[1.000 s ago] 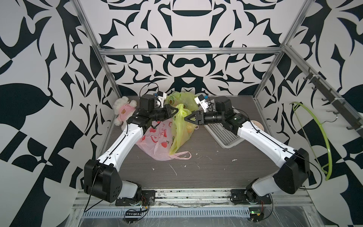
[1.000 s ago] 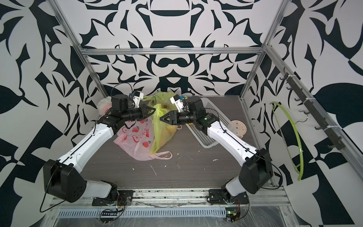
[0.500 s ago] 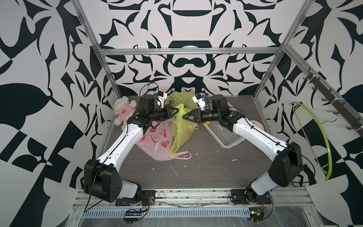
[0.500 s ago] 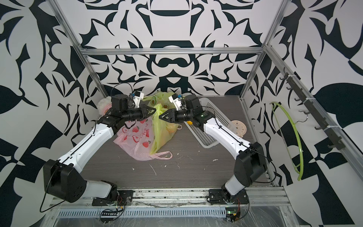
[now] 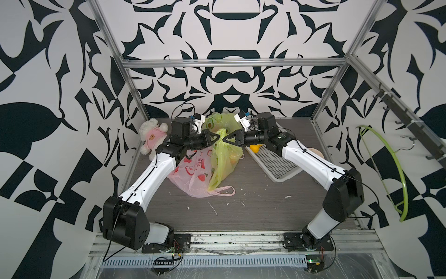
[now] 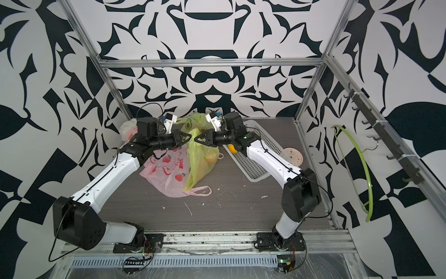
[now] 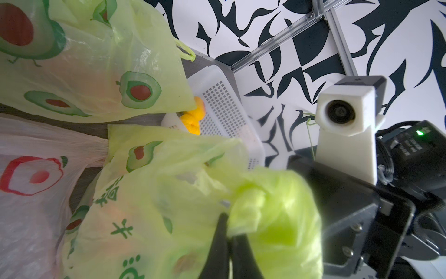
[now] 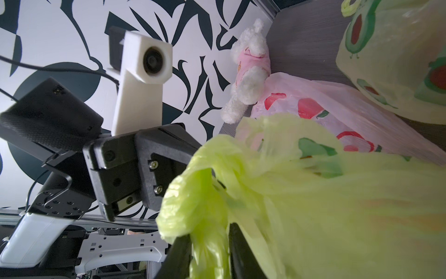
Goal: Place the peach into a plastic bag & tie a knot
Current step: Tie the plastic bag at the center of the board.
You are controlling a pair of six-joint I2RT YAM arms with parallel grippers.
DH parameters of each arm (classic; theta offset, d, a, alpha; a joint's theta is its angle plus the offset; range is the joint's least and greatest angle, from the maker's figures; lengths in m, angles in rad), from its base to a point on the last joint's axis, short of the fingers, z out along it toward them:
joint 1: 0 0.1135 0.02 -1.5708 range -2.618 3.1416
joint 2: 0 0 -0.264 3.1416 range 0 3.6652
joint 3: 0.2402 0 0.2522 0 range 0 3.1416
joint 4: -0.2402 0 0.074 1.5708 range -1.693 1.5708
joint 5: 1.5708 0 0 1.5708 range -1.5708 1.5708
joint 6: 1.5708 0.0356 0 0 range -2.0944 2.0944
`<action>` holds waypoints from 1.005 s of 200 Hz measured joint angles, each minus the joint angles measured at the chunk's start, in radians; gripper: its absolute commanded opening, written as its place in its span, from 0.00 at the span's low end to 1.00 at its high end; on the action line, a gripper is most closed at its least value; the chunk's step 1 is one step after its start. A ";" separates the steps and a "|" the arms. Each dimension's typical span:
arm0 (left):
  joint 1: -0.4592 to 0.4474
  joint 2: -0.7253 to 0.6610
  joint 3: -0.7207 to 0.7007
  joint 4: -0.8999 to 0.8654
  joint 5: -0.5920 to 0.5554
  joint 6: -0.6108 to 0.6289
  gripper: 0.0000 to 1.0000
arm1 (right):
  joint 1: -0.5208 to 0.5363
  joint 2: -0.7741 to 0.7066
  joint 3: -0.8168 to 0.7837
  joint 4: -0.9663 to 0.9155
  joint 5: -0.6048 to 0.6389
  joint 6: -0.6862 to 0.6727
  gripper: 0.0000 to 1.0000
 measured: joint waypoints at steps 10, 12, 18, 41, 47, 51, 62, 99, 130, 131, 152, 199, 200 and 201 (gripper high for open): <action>0.000 0.000 0.000 0.000 0.000 0.000 0.00 | 0.000 -0.002 0.000 0.005 -0.003 0.000 0.25; 0.000 0.000 0.000 0.000 0.000 0.000 0.00 | 0.000 -0.002 0.000 0.005 -0.003 0.000 0.25; 0.000 -0.001 0.000 0.000 0.000 0.000 0.00 | 0.000 -0.004 -0.002 0.009 -0.004 0.003 0.22; 0.000 -0.001 0.000 0.000 0.000 0.000 0.00 | 0.000 -0.023 -0.019 0.018 -0.008 0.002 0.09; 0.000 -0.001 0.000 0.000 0.000 0.000 0.00 | 0.000 -0.027 -0.021 0.018 -0.010 0.003 0.05; 0.000 -0.001 0.000 0.000 0.000 0.000 0.00 | 0.000 -0.030 -0.021 0.017 -0.011 0.011 0.03; 0.000 -0.001 0.000 0.000 -0.001 0.000 0.00 | 0.000 -0.037 -0.021 0.018 -0.012 0.007 0.00; 0.019 -0.008 0.014 -0.047 -0.011 0.019 0.00 | -0.007 -0.091 -0.041 -0.046 0.001 -0.029 0.00; 0.115 -0.015 0.077 -0.134 0.024 0.050 0.00 | -0.027 -0.194 -0.112 -0.151 0.058 -0.111 0.00; 0.118 -0.015 0.079 -0.137 0.025 0.051 0.00 | -0.028 -0.197 -0.114 -0.154 0.059 -0.112 0.00; 0.181 -0.023 0.129 -0.208 0.064 0.080 0.00 | -0.051 -0.274 -0.175 -0.184 0.092 -0.157 0.00; 0.242 -0.013 0.234 -0.389 0.129 0.167 0.00 | -0.109 -0.388 -0.254 -0.172 0.114 -0.216 0.00; 0.244 -0.012 0.237 -0.393 0.130 0.171 0.00 | -0.111 -0.389 -0.254 -0.172 0.114 -0.216 0.00; 0.245 -0.011 0.238 -0.395 0.132 0.171 0.00 | -0.112 -0.390 -0.254 -0.172 0.114 -0.217 0.00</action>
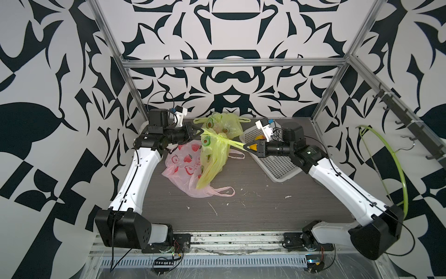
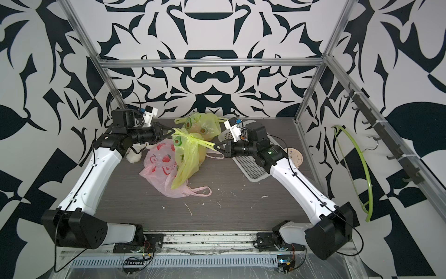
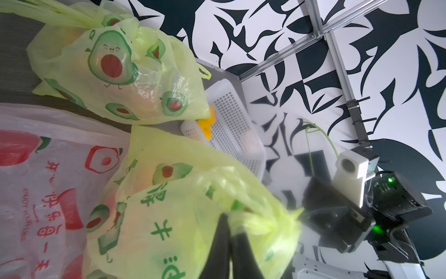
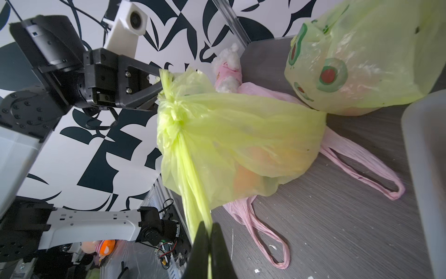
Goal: Place the peach into a plastic bag & tie a knot
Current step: Tie the plastic bag at the center of the board.
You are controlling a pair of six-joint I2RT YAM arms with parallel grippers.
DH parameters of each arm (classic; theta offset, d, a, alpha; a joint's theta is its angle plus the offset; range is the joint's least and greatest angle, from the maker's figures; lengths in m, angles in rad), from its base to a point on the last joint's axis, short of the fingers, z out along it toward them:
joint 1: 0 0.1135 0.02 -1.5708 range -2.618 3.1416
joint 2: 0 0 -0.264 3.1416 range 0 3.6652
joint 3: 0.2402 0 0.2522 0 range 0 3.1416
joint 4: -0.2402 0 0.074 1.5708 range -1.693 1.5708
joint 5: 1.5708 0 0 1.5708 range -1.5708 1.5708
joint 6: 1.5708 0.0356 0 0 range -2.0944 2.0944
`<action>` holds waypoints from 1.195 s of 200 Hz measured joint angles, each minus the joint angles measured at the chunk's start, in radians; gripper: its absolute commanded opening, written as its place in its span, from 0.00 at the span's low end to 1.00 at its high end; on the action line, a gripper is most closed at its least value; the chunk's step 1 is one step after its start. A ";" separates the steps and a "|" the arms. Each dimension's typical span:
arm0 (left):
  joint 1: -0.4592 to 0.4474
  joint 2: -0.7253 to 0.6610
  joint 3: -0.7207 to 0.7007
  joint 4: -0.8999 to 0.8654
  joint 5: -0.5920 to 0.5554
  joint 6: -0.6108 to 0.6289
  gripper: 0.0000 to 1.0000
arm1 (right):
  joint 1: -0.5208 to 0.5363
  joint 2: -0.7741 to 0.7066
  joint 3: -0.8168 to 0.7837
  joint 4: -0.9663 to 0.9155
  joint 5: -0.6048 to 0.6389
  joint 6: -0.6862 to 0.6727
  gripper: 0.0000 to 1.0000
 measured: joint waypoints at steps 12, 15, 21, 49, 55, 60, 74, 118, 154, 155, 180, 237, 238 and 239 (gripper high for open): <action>0.013 0.010 0.019 -0.023 0.016 0.016 0.00 | -0.016 -0.007 -0.002 0.004 -0.005 -0.004 0.00; 0.017 0.013 0.024 -0.028 0.019 0.020 0.00 | -0.019 -0.008 -0.002 0.005 -0.007 -0.005 0.00; 0.024 0.020 0.032 -0.037 0.027 0.026 0.00 | -0.023 -0.008 -0.002 0.007 -0.008 -0.006 0.00; 0.056 0.047 0.051 -0.045 0.067 0.039 0.00 | -0.026 0.021 0.018 0.016 -0.030 -0.006 0.00; 0.063 0.050 0.052 -0.039 0.071 0.040 0.00 | -0.027 0.040 0.036 0.016 -0.034 -0.004 0.00; 0.068 0.052 0.055 -0.034 0.072 0.040 0.00 | -0.028 0.057 0.052 0.016 -0.038 -0.001 0.00; 0.081 0.062 0.069 -0.014 0.070 0.045 0.00 | -0.032 0.123 0.113 0.018 -0.054 0.011 0.00; -0.038 0.101 0.184 -0.002 -0.095 0.142 0.00 | -0.002 0.322 0.327 -0.043 -0.026 0.058 0.00; -0.210 0.062 0.141 0.028 -0.237 0.143 0.00 | 0.140 0.445 0.441 -0.060 0.003 0.061 0.00; -0.210 0.062 0.139 0.029 -0.240 0.143 0.00 | 0.143 0.447 0.443 -0.060 0.004 0.061 0.00; -0.201 0.057 0.055 0.072 -0.283 0.113 0.00 | 0.194 0.501 0.462 -0.093 0.026 0.055 0.00; -0.196 0.038 0.004 0.136 -0.296 0.046 0.00 | 0.156 0.518 0.460 -0.164 0.101 0.027 0.00; -0.195 0.037 0.004 0.137 -0.294 0.044 0.00 | 0.156 0.518 0.460 -0.164 0.101 0.026 0.00; -0.195 0.037 0.004 0.139 -0.293 0.042 0.00 | 0.156 0.517 0.460 -0.164 0.103 0.026 0.00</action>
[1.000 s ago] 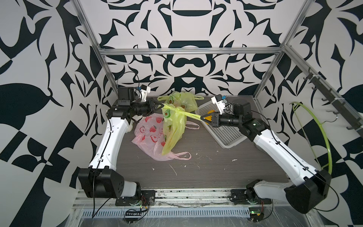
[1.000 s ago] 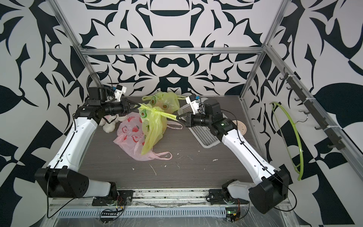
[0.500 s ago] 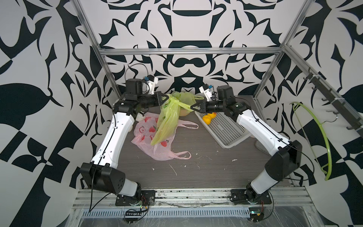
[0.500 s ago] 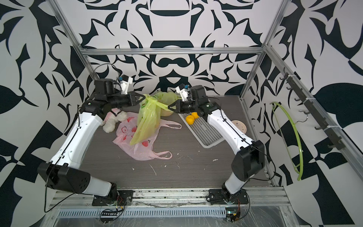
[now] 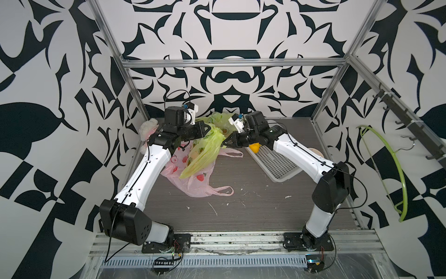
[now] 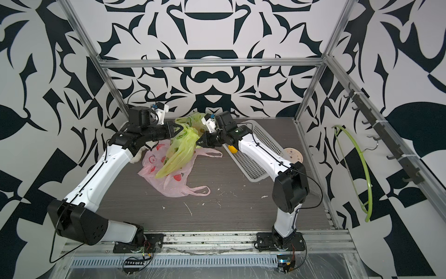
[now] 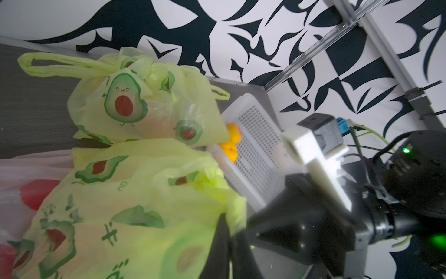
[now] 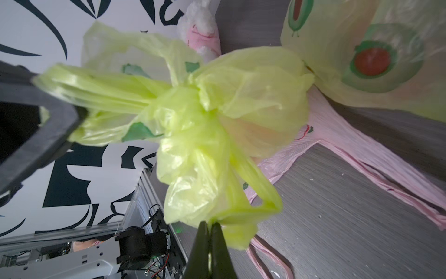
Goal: Place the peach into a plastic bag & tie a knot
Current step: Tie the plastic bag at the center of the board.
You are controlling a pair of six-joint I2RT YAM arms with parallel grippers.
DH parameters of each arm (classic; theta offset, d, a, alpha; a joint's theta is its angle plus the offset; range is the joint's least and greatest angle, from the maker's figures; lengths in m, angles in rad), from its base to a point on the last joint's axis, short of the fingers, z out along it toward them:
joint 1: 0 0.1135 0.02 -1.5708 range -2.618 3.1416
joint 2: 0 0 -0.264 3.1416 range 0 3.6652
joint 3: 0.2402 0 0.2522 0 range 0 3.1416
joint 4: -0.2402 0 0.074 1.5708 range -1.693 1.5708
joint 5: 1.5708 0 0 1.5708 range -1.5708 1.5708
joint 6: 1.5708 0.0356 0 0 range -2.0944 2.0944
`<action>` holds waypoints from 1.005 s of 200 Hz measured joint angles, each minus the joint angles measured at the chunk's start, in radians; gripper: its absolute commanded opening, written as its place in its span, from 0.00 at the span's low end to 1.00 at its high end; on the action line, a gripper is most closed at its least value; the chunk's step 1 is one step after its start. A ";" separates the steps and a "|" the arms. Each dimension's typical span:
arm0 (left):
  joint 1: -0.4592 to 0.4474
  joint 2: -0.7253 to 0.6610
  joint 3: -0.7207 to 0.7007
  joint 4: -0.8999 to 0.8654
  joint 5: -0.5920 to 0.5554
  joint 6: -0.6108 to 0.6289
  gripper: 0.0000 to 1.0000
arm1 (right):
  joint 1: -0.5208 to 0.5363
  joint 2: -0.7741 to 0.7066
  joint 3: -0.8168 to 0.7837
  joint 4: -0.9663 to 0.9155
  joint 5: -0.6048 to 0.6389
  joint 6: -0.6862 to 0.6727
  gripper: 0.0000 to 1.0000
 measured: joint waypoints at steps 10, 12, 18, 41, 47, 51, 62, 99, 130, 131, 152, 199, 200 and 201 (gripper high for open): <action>0.005 -0.007 0.000 0.030 0.013 -0.029 0.00 | 0.000 -0.006 0.000 -0.006 0.011 -0.005 0.00; 0.007 -0.008 0.000 0.038 0.016 -0.034 0.00 | 0.000 -0.007 0.001 -0.008 0.013 -0.006 0.00; 0.010 -0.012 0.000 0.053 0.021 -0.049 0.00 | 0.000 -0.011 0.002 -0.014 0.017 -0.011 0.00; 0.016 -0.028 0.000 0.096 0.030 -0.104 0.00 | -0.009 -0.018 0.021 -0.043 0.027 -0.026 0.22; 0.016 -0.032 0.000 0.103 0.029 -0.116 0.00 | -0.011 -0.023 0.023 -0.048 0.030 -0.037 0.28; 0.016 -0.035 0.000 0.106 0.028 -0.123 0.00 | -0.013 -0.029 0.024 -0.054 0.035 -0.037 0.32; 0.016 -0.042 0.000 0.110 0.020 -0.139 0.00 | -0.019 -0.046 0.024 -0.068 0.052 -0.045 0.37; 0.016 -0.067 -0.024 0.133 -0.016 -0.181 0.00 | -0.031 -0.159 0.024 -0.119 0.150 -0.098 0.44; 0.016 -0.076 -0.075 0.151 -0.034 -0.220 0.00 | 0.027 -0.272 0.027 -0.134 0.250 -0.150 0.45; 0.016 -0.076 -0.075 0.151 -0.034 -0.221 0.00 | 0.029 -0.274 0.027 -0.135 0.252 -0.151 0.45; 0.015 -0.076 -0.081 0.160 -0.048 -0.249 0.00 | 0.121 -0.285 0.056 -0.149 0.291 -0.173 0.45; -0.027 -0.076 -0.085 0.199 -0.075 -0.297 0.00 | 0.239 -0.140 0.064 -0.073 0.249 -0.141 0.38; -0.027 -0.076 -0.086 0.200 -0.075 -0.297 0.00 | 0.240 -0.137 0.064 -0.071 0.249 -0.139 0.38; -0.028 -0.076 -0.087 0.200 -0.075 -0.297 0.00 | 0.241 -0.132 0.064 -0.068 0.248 -0.138 0.38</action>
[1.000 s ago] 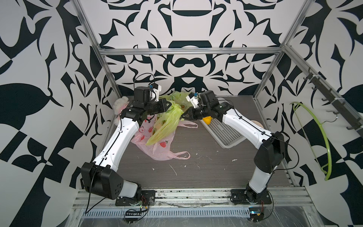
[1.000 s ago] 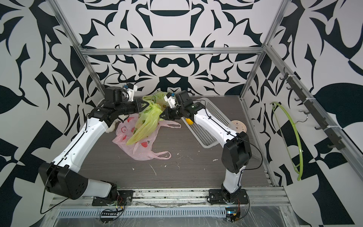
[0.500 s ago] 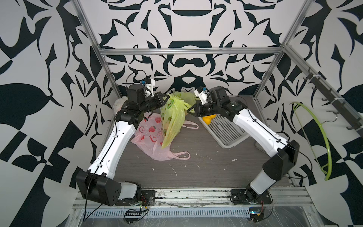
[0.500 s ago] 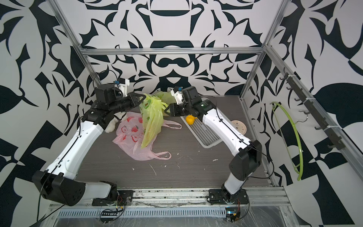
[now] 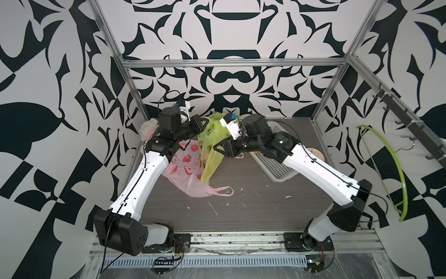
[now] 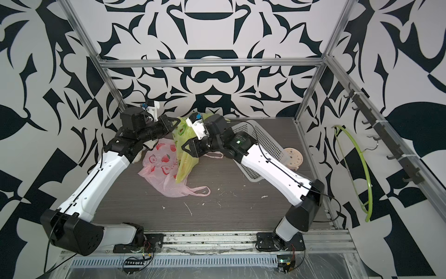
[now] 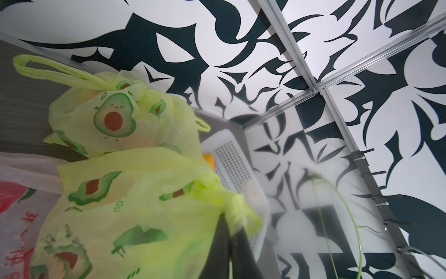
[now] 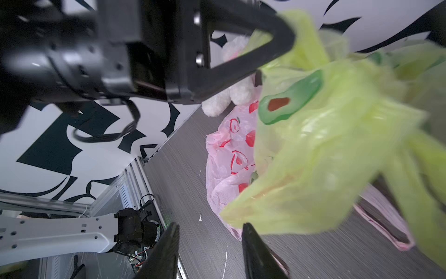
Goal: Place the peach into a plastic bag & tie a knot
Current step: Tie the plastic bag at the center of the board.
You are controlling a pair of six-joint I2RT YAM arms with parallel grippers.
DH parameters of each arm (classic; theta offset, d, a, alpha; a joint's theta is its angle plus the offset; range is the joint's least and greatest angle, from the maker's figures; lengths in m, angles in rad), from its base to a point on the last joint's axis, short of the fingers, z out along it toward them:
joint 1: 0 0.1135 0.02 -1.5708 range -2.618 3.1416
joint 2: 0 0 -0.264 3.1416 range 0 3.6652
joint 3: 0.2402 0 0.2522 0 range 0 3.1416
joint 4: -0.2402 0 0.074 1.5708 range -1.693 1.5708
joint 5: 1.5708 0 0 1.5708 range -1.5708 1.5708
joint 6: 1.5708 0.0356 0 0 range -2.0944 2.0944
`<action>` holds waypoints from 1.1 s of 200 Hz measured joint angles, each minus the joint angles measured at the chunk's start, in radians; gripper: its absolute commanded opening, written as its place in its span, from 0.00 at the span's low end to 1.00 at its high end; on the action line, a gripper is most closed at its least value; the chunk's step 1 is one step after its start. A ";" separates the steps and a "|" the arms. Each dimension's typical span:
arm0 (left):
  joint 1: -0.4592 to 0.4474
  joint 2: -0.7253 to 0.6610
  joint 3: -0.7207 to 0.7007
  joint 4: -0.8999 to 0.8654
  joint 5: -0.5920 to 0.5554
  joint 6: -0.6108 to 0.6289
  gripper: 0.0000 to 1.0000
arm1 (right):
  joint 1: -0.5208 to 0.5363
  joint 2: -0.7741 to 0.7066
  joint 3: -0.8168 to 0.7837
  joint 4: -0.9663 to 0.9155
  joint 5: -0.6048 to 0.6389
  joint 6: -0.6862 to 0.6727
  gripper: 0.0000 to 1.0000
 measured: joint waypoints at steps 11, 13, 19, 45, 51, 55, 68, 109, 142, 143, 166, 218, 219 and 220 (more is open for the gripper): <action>-0.010 0.000 -0.010 0.006 -0.001 -0.013 0.00 | 0.010 0.062 0.000 0.036 -0.005 0.019 0.37; -0.011 0.000 -0.013 0.006 -0.001 -0.014 0.00 | 0.011 0.074 -0.001 0.044 -0.005 0.026 0.36; -0.016 0.000 -0.023 0.011 -0.002 -0.021 0.00 | 0.011 0.106 -0.003 0.065 -0.005 0.037 0.35; -0.017 -0.003 -0.077 -0.007 -0.024 -0.040 0.00 | -0.013 0.209 -0.011 0.152 0.001 0.087 0.29; -0.015 -0.003 -0.085 -0.018 -0.031 -0.043 0.00 | -0.023 0.226 -0.014 0.171 0.000 0.100 0.28; -0.014 -0.005 -0.090 -0.024 -0.035 -0.043 0.00 | -0.029 0.235 -0.018 0.181 -0.001 0.109 0.28; -0.016 -0.012 -0.092 -0.051 -0.043 -0.044 0.00 | -0.053 0.256 -0.044 0.217 -0.001 0.138 0.28; -0.018 -0.074 -0.084 -0.117 -0.050 -0.042 0.00 | -0.093 0.269 -0.107 0.253 0.008 0.182 0.27; -0.018 -0.075 -0.061 -0.165 -0.048 -0.039 0.07 | -0.103 0.269 -0.136 0.281 0.015 0.203 0.26; -0.018 -0.075 -0.060 -0.166 -0.048 -0.040 0.07 | -0.103 0.269 -0.137 0.282 0.015 0.203 0.26; -0.017 -0.074 -0.030 -0.216 -0.049 -0.031 0.11 | -0.105 0.269 -0.161 0.285 0.015 0.204 0.26; -0.012 -0.068 0.024 -0.298 -0.066 0.013 0.22 | -0.110 0.267 -0.167 0.285 0.015 0.201 0.25; -0.012 -0.068 0.026 -0.299 -0.067 0.013 0.22 | -0.110 0.267 -0.167 0.285 0.015 0.201 0.25; -0.012 -0.067 0.026 -0.300 -0.067 0.013 0.21 | -0.110 0.267 -0.167 0.285 0.015 0.201 0.25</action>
